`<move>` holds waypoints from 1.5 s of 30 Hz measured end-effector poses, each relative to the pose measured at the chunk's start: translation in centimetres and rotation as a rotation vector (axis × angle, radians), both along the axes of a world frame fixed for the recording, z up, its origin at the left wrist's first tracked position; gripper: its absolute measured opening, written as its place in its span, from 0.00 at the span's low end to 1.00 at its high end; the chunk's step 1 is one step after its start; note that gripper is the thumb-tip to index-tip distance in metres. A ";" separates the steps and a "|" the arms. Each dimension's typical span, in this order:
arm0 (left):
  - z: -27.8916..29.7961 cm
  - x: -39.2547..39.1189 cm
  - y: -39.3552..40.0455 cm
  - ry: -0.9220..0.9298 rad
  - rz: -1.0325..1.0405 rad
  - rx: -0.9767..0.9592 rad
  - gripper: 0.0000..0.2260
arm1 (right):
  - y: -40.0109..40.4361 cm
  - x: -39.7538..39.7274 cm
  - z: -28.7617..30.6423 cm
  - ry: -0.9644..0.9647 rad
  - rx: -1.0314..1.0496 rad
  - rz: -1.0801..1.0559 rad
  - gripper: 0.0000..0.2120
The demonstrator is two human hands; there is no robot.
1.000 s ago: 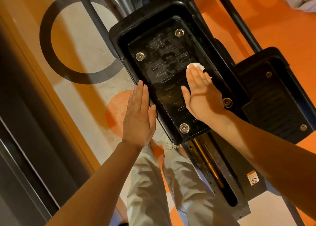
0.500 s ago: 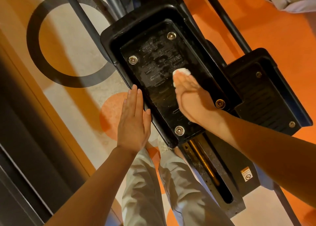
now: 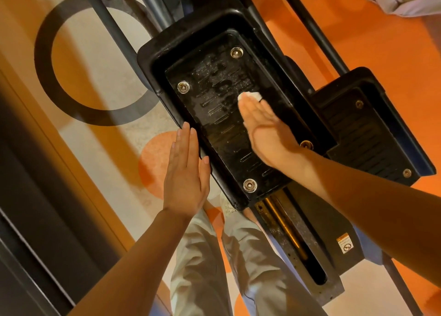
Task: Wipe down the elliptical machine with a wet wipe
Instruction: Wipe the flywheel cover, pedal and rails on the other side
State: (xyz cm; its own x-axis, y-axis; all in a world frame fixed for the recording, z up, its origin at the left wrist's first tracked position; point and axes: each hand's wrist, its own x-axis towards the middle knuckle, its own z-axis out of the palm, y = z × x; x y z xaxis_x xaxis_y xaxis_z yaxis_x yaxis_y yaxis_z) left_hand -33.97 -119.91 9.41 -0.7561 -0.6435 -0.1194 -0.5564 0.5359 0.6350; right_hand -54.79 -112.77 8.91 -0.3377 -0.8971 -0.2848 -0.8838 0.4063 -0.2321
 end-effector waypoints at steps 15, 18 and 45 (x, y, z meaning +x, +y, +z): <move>0.0 0.0 0.1 0.000 0.018 0.009 0.25 | -2.0 2.4 2.7 0.045 0.162 0.225 0.32; 0.1 -0.1 0.1 -0.007 0.017 0.011 0.25 | -2.2 -0.5 2.8 0.092 0.262 0.122 0.32; -0.3 0.2 -0.1 -0.003 -0.005 0.013 0.25 | -2.1 2.5 0.5 -0.080 0.010 -0.046 0.25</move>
